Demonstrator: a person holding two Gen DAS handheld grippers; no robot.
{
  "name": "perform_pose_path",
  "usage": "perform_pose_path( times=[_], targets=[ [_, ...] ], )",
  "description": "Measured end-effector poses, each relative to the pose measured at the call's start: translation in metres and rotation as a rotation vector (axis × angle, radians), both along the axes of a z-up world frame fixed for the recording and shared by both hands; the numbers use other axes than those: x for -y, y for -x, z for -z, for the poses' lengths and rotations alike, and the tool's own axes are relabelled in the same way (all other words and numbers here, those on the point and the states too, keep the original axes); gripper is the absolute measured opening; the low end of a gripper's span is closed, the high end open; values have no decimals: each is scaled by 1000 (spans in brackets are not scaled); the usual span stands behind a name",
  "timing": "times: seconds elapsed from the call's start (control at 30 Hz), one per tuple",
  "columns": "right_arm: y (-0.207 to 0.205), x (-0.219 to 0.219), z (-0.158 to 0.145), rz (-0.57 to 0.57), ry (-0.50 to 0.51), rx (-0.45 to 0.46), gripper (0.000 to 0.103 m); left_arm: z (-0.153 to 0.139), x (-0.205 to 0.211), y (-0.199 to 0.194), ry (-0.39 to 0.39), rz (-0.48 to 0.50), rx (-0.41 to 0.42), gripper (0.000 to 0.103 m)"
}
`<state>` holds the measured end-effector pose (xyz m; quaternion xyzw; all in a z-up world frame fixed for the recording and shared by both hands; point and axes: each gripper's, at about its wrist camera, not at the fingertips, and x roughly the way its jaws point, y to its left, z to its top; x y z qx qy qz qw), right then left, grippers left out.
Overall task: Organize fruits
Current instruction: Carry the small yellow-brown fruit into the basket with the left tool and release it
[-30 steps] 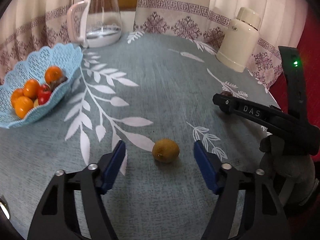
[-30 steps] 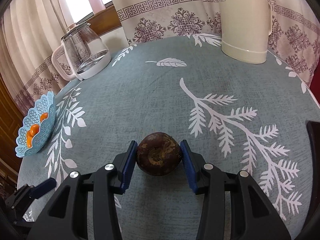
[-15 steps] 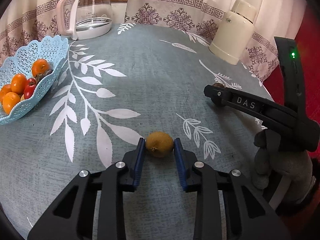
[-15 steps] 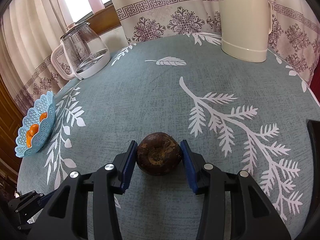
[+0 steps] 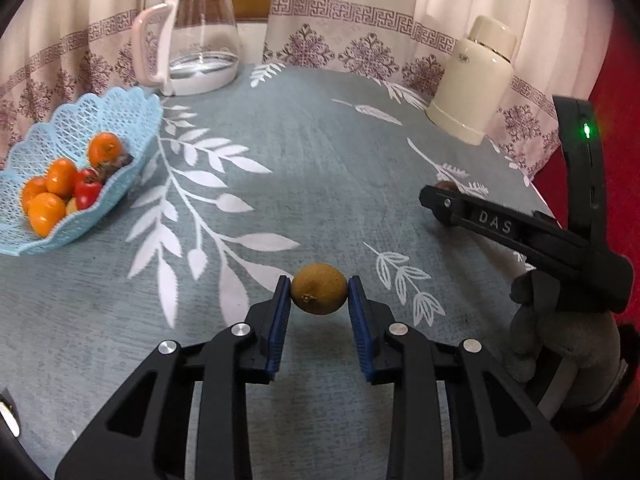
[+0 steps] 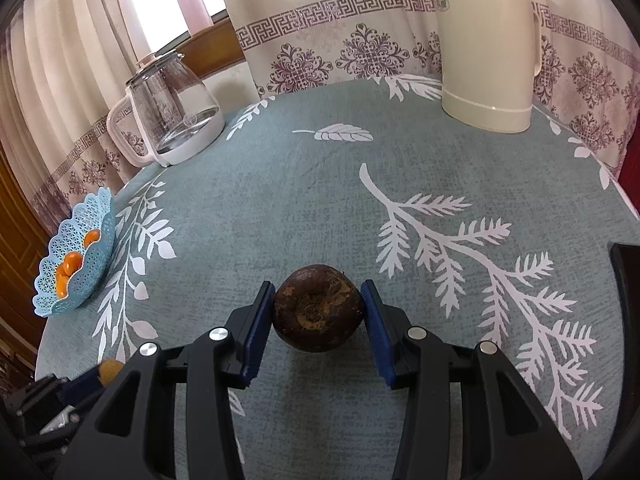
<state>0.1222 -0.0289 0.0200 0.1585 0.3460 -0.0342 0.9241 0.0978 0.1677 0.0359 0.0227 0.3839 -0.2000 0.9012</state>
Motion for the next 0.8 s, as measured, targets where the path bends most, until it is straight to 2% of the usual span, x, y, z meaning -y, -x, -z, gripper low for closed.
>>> perform_pose_path(
  times=[0.33, 0.8],
  targets=[
    [3, 0, -2, 4, 5, 19, 45, -27, -39, -7, 35, -113, 65, 30],
    [5, 0, -3, 7, 7, 27, 45, -61, -127, -21, 45, -340, 152, 30]
  ],
)
